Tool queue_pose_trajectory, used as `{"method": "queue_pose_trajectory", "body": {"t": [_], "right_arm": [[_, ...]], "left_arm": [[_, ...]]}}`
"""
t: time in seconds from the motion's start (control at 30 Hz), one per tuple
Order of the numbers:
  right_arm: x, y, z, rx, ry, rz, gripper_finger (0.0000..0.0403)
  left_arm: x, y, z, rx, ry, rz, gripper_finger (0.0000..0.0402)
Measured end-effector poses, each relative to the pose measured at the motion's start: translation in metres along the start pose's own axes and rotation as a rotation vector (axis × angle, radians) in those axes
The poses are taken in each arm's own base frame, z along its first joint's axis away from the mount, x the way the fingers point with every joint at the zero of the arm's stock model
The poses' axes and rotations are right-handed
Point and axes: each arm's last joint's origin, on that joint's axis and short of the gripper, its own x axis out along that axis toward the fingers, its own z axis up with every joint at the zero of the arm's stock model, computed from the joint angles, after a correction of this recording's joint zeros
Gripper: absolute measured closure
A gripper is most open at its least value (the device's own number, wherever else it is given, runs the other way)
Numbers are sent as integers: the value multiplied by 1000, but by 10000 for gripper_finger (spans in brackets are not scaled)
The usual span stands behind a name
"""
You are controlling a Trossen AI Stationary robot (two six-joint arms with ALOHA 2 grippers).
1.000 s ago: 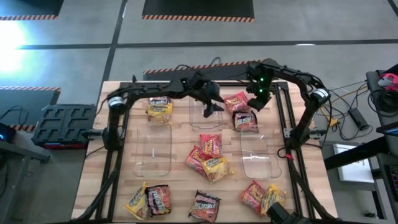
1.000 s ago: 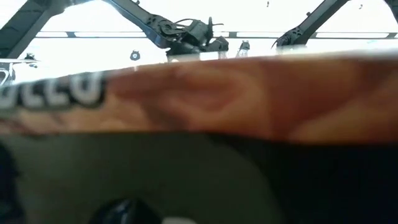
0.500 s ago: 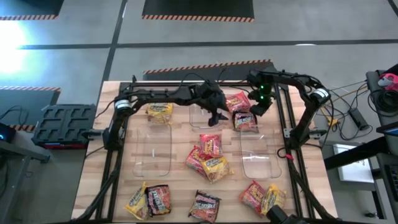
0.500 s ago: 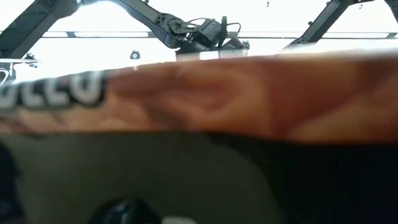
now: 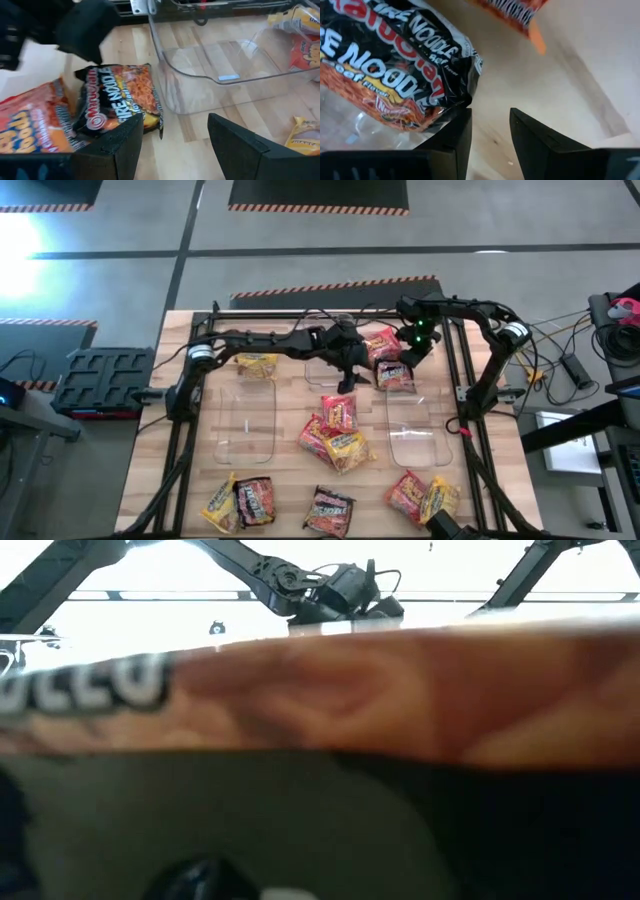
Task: Sort Maruchan noodles
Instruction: Put the top right black pack noodle into the bottom right transparent bin
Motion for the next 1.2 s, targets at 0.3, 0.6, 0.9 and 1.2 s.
{"method": "queue_pose_trajectory", "body": {"t": [0.3, 0.6, 0.9, 1.2], "right_arm": [[0, 0, 1, -1, -8, 8, 282], [0, 2, 4, -14, -40, 45, 282], [1, 6, 6, -28, -69, 108, 282], [1, 7, 8, -42, -83, 113, 282]], "left_arm": [[20, 10, 2, -3, 47, 13, 196], [31, 21, 7, 18, 106, 28, 196], [41, 27, 0, 68, 196, 90, 196], [52, 31, -6, 73, 274, 93, 196]]}}
